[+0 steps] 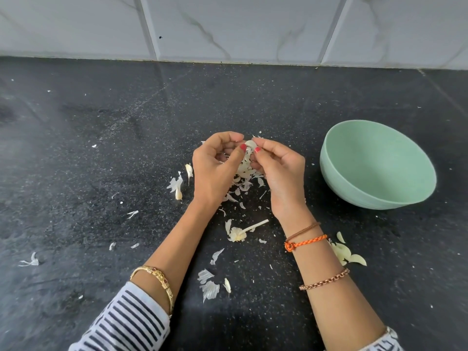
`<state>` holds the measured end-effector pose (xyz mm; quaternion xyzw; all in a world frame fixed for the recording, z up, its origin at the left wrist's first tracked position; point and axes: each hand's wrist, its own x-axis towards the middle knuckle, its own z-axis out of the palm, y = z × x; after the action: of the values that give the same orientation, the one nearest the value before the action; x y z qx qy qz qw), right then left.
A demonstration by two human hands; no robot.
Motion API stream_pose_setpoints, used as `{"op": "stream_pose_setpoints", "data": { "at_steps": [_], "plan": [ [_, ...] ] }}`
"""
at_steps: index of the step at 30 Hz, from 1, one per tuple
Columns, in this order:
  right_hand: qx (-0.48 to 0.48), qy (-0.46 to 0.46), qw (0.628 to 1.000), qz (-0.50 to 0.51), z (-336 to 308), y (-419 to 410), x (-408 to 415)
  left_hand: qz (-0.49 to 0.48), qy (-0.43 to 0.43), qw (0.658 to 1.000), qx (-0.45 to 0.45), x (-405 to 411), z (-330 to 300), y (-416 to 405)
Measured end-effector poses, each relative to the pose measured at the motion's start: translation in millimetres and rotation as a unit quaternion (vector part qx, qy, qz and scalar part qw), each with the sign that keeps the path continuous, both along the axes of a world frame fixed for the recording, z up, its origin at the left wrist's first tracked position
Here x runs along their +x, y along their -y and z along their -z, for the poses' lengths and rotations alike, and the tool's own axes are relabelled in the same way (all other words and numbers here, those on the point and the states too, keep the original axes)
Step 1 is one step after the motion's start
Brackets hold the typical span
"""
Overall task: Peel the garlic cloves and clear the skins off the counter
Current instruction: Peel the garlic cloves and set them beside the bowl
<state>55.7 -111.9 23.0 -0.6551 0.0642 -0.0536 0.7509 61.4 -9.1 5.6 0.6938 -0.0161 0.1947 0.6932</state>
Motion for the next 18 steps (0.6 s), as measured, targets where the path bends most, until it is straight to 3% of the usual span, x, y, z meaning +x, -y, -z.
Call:
{"op": "stream_pose_setpoints", "data": {
  "at_steps": [7,14,18],
  "plan": [
    [-0.092,0.07,0.993,0.009,8,0,2,0.004,-0.025,0.998,-0.059,2,-1,-2],
    [-0.215,0.17,0.96,0.063,16,-1,5,0.047,-0.075,0.98,-0.179,3,-6,-3],
    [-0.24,0.207,0.945,0.076,17,1,6,0.064,-0.074,0.976,-0.193,3,-6,-4]
  ]
}}
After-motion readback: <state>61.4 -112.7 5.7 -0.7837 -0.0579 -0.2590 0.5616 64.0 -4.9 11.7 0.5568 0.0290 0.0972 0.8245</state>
